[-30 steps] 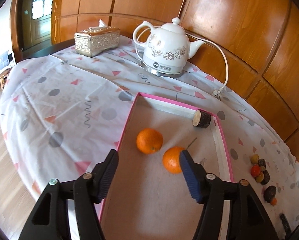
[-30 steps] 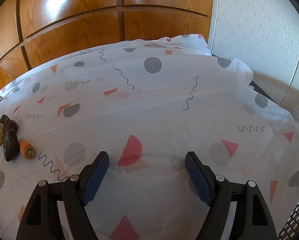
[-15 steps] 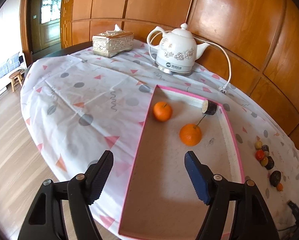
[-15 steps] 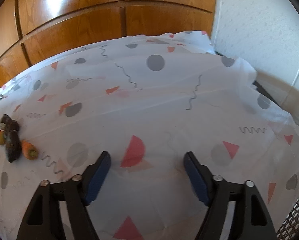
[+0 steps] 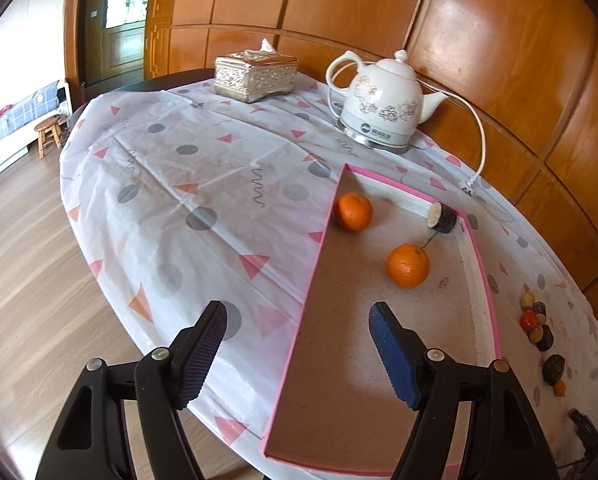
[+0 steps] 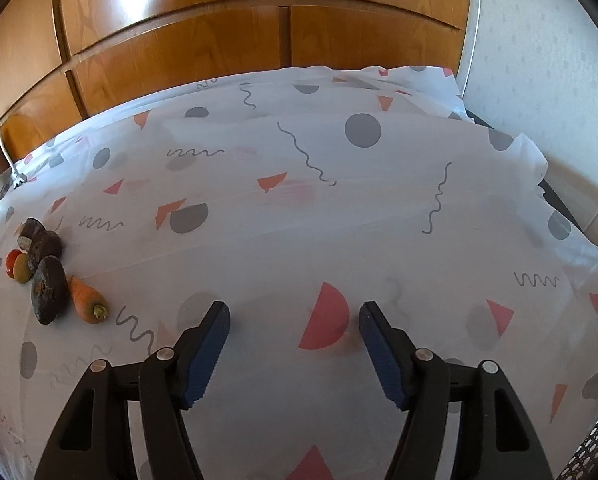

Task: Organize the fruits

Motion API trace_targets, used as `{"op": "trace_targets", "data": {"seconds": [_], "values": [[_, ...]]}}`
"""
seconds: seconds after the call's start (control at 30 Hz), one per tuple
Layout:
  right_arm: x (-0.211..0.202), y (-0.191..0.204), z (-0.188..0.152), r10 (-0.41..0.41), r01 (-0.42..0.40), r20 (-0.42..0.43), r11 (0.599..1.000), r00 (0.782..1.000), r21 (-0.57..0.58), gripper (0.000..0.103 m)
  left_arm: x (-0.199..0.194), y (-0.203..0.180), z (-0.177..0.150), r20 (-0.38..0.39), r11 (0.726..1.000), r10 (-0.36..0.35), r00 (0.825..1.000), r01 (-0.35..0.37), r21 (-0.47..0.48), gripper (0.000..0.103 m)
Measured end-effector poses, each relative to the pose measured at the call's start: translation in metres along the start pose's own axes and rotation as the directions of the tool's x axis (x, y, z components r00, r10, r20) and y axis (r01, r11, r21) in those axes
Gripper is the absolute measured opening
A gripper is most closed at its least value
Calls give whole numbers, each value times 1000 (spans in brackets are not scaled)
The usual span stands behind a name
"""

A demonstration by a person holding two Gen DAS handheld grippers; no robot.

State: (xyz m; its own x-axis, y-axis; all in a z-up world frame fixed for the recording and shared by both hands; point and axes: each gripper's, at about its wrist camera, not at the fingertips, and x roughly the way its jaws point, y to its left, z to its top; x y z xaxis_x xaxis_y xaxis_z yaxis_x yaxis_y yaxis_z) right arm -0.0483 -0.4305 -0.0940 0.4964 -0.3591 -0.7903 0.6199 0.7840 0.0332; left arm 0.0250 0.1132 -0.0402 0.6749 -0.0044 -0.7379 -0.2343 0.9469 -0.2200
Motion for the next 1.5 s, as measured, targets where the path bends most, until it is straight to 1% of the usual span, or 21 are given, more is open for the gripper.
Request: {"op": "trace_targets", "data": {"seconds": [0.13,0.23,0.37,0.43,0.5,0.57,0.67,0.7,0.73,0.83,0.93,1.0,1.07,1.17,1.2,1.27,1.3,1.33,1.43,1.47,1.5], "values": [[-3,7,5,23,-23,7,1000,1000,-13,68,1,2,-2,-9,1000,10,1000,-10,-13,76],[-8,18,9,58,-58,15,998,998,-34,68,2,2,-3,-17,1000,10,1000,-10,-10,76],[-14,38,16,133,-132,11,988,991,-83,68,3,2,-4,-22,1000,13,1000,-13,-15,76],[-18,52,21,178,-176,12,976,984,-126,68,3,3,-4,-24,1000,16,1000,-17,-19,79],[-22,68,27,234,-229,10,957,972,-178,68,1,1,-5,-23,1000,4,1000,-4,-10,80],[-26,88,33,288,-279,0,929,958,-242,68,0,-3,-6,-20,1000,-5,1000,5,12,81],[-26,122,37,353,-349,-54,870,934,-349,68,0,-7,-7,-19,1000,-7,1000,7,25,82],[-24,132,38,363,-362,-73,850,929,-383,68,1,-7,-6,-21,1000,-5,1000,6,22,82],[-22,145,39,365,-366,-90,826,927,-428,68,1,-6,-6,-24,1000,-4,1000,4,18,82],[-13,170,44,347,-357,-119,783,930,-510,68,4,1,-6,-38,1000,3,999,-3,-10,82],[-1,188,49,327,-360,-166,730,930,-580,68,4,6,-7,-42,1000,9,999,-10,-27,82],[5,199,49,304,-360,-200,688,931,-631,68,5,6,-8,-45,1000,9,999,-10,-27,82],[11,209,48,275,-356,-229,641,934,-680,66,5,5,-8,-46,1000,6,999,-7,-22,82],[20,222,44,237,-353,-262,581,935,-733,64,6,2,-8,-51,1000,2,999,-2,-7,82],[22,225,43,226,-351,-269,568,936,-745,63,7,2,-8,-54,1000,0,999,0,-3,82],[25,229,43,228,-359,-277,551,933,-753,60,9,0,-9,-60,1000,-1,998,1,1,82],[25,230,44,236,-366,-282,548,930,-752,50,9,0,-9,-63,1000,-1,998,1,1,82],[26,230,45,244,-382,-295,546,924,-745,47,10,0,-9,-65,1000,0,998,1,0,82],[25,230,44,252,-390,-298,546,921,-742,46,10,0,-9,-66,1000,-1,998,1,-2,82],[24,228,44,255,-393,-299,551,919,-737,46,10,0,-9,-65,1000,-1,998,1,-2,82],[23,226,43,253,-385,-291,559,923,-735,46,9,0,-9,-63,1000,-2,998,2,-2,82]]}}
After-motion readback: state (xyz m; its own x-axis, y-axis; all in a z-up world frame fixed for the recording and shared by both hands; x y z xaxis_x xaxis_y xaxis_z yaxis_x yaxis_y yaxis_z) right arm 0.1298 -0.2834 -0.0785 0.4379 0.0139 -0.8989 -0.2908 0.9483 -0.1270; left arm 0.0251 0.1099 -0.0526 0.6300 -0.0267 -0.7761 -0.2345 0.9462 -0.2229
